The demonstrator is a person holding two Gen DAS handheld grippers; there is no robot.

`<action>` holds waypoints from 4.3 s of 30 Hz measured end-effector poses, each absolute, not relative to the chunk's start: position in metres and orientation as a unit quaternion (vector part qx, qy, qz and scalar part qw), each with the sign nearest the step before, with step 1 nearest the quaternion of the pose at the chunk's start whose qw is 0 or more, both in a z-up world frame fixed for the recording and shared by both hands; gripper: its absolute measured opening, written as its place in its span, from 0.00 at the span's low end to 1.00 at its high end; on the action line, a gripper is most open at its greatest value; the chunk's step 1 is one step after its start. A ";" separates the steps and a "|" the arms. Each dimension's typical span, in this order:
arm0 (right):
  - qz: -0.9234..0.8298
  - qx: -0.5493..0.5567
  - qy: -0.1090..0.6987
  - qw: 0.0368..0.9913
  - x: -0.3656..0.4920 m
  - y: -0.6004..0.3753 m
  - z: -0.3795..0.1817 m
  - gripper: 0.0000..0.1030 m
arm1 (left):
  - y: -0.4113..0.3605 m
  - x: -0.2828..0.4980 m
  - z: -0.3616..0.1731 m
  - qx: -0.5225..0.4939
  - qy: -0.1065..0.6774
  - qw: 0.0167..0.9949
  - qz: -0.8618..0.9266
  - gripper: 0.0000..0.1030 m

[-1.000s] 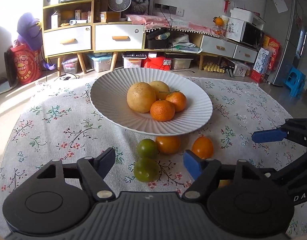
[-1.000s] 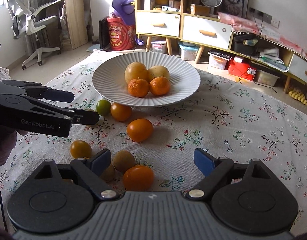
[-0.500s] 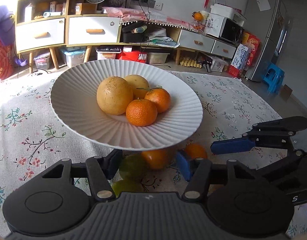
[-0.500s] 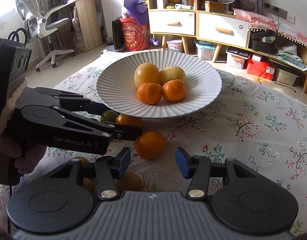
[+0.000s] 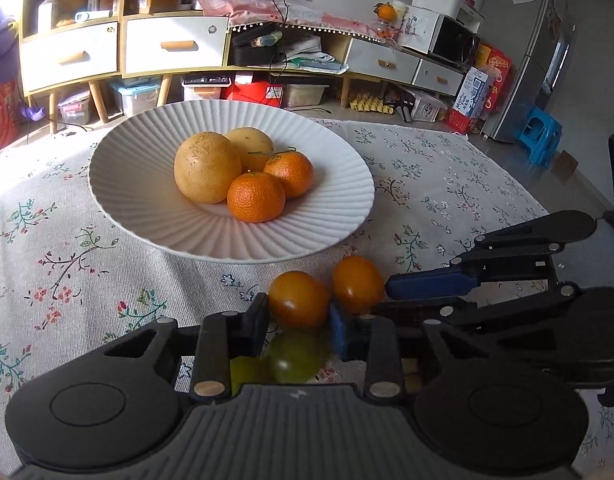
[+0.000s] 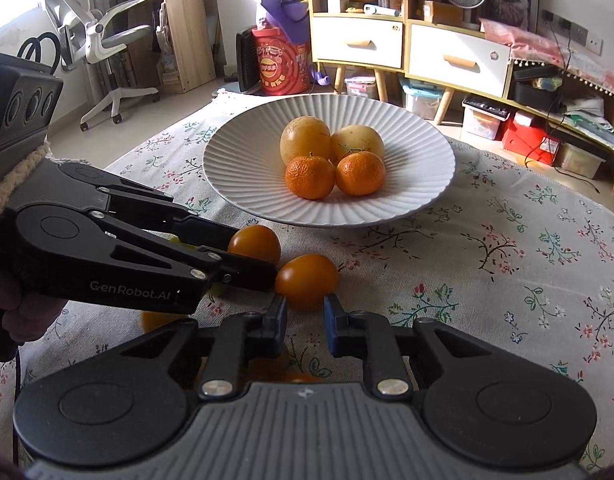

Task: Organize fruits
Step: 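Grasp an orange tomato with the right gripper while the left gripper reaches another, then carry both held orange tomatoes over the white plate and lower them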

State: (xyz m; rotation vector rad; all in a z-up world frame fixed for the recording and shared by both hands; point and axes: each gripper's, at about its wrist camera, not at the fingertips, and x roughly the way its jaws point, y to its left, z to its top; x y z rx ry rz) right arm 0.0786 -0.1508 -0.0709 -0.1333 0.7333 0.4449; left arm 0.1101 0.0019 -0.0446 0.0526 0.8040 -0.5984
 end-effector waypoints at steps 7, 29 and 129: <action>0.201 -0.049 0.363 0.908 0.082 -0.157 -0.071 0.26 | 0.017 0.104 -0.039 0.020 0.390 0.880 -0.270 0.17; 0.176 -0.037 0.371 0.911 0.097 -0.134 -0.072 0.30 | 0.067 0.087 -0.030 0.039 0.403 0.893 -0.199 0.17; 0.158 0.075 0.326 0.929 0.182 -0.182 -0.048 0.28 | 0.001 0.178 -0.021 0.086 0.378 0.893 -0.227 0.16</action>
